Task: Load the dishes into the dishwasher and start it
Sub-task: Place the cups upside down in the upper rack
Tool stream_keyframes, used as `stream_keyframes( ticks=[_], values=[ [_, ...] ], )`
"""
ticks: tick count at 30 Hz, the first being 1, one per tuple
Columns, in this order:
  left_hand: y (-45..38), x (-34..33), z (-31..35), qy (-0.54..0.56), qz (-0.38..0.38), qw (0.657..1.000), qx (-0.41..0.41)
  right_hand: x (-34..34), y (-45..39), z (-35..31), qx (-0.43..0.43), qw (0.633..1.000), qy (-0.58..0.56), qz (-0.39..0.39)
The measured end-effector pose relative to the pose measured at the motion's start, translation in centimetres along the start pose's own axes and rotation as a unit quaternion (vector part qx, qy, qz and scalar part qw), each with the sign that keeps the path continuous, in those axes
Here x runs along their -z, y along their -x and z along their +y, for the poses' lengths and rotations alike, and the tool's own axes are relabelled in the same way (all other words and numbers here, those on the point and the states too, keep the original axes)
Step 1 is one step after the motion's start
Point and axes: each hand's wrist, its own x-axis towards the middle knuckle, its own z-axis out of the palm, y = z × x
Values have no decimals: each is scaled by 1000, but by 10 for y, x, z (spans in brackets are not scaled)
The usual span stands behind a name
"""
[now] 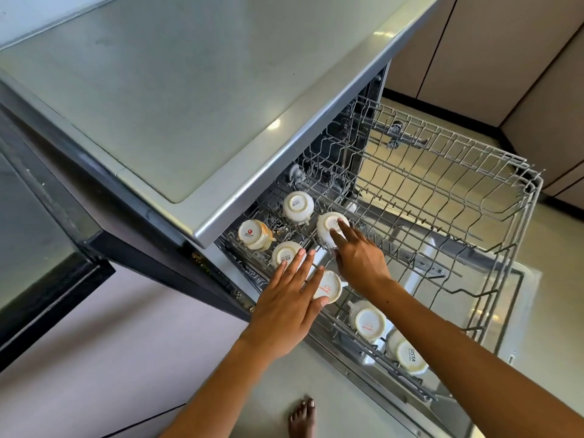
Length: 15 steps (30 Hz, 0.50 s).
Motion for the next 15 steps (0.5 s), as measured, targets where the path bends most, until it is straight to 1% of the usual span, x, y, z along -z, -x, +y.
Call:
stream_keyframes(
  ticks=[2, 4, 8, 10, 12, 15],
  values=[
    [5, 12, 3, -4, 20, 1000, 6, 13, 10, -6, 6, 999, -19, 46],
    [17, 32, 11, 3, 58, 998, 13, 34, 26, -17, 9, 994, -51, 96],
    [67, 117, 32, 10, 134, 990, 41, 104, 81, -55, 36, 971, -140, 191],
    [103, 172, 38, 2, 156, 985, 72, 151, 116, -86, 58, 960, -173, 213],
    [148, 217, 38, -12, 174, 979, 110, 190, 145, -125, 81, 954, -199, 210],
    [219, 262, 37, -27, 193, 959, 204, 233, 168, -186, 134, 934, -247, 222]
  ],
)
